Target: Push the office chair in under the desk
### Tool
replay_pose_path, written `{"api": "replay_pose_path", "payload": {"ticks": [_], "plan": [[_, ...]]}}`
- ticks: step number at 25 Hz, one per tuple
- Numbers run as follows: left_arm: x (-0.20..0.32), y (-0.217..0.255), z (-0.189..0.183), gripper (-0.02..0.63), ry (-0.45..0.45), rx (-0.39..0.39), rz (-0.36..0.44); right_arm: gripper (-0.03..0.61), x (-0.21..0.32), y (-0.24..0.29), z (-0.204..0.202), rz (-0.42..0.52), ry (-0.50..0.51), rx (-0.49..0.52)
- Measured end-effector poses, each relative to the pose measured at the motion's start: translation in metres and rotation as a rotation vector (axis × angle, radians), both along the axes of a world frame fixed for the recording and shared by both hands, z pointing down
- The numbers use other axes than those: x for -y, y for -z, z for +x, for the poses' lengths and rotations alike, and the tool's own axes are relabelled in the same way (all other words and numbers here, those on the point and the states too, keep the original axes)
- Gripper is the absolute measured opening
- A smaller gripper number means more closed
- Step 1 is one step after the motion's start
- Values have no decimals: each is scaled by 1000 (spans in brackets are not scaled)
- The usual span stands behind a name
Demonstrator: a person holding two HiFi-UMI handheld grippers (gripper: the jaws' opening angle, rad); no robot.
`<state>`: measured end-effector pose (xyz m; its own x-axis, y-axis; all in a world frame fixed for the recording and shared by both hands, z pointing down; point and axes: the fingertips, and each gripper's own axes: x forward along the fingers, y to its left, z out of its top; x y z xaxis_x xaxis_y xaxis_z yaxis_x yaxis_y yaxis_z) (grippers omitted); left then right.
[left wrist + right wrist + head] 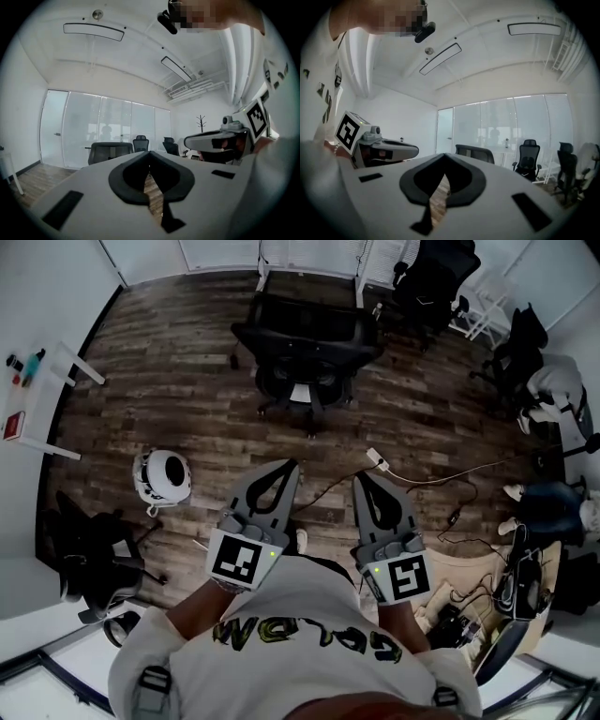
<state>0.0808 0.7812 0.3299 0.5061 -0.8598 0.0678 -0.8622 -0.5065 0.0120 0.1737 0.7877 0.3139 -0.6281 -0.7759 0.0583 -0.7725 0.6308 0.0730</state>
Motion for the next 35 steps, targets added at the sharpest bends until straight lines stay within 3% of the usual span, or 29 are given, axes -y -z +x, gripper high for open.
{"api": "replay_pose_path", "payload": {"ticks": [13, 28, 35], "plan": [[52, -8, -7, 11, 23, 24, -3, 11, 52, -11, 1, -22, -1, -12], [178, -21, -70, 11, 39, 25, -4, 12, 175, -17, -48, -21, -29, -38], [246, -35, -99, 20, 30, 144, 4, 17, 236, -24, -63, 1, -35, -94]]}}
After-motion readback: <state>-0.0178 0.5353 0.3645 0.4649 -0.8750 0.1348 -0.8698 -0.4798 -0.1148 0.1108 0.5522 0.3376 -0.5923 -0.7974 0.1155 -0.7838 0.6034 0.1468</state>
